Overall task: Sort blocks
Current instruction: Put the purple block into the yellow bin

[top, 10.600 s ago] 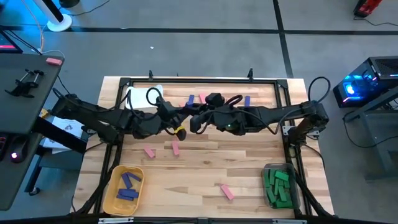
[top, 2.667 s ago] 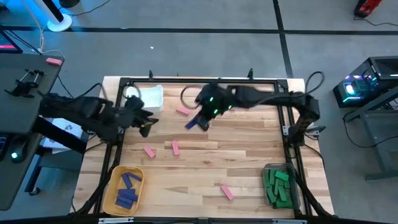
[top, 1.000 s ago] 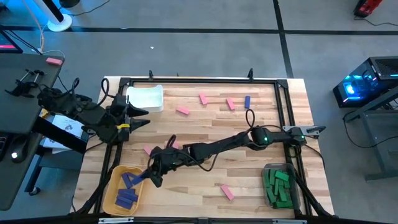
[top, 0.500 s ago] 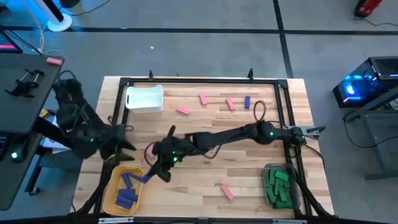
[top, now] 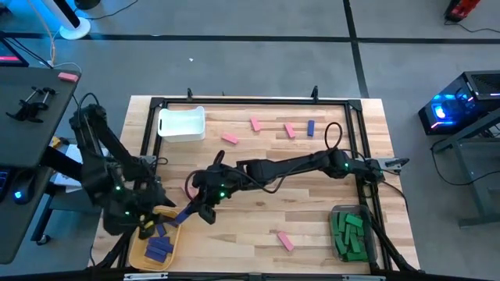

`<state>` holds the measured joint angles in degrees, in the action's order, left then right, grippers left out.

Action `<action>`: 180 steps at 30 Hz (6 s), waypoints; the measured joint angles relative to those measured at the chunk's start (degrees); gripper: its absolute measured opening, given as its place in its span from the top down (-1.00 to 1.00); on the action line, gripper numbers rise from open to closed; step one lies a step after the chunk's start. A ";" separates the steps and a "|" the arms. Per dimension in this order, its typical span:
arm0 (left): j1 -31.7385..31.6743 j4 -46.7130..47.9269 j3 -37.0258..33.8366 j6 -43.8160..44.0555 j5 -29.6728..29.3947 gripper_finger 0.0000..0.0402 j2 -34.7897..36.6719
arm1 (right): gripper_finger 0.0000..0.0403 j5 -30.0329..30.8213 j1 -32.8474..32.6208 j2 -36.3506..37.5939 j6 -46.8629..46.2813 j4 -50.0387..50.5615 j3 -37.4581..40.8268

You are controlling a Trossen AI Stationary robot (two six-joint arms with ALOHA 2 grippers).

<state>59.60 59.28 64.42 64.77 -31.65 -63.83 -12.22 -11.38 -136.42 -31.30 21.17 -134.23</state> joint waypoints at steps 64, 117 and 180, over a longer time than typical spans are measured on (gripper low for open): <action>14.48 -12.49 -15.95 31.40 27.03 0.15 -2.72 | 0.08 10.64 3.49 10.53 1.21 21.96 0.07; -108.23 -82.79 -5.28 -19.62 68.26 -0.12 -16.94 | 0.08 -1.54 63.97 28.16 27.53 42.18 36.22; -90.56 -68.69 3.40 -71.35 56.18 -0.12 -17.56 | 0.96 7.31 55.44 52.88 -0.26 16.32 65.57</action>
<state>-30.96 -9.41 67.82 -6.58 24.53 -81.39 -4.91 44.06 -83.54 -31.56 37.49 -68.66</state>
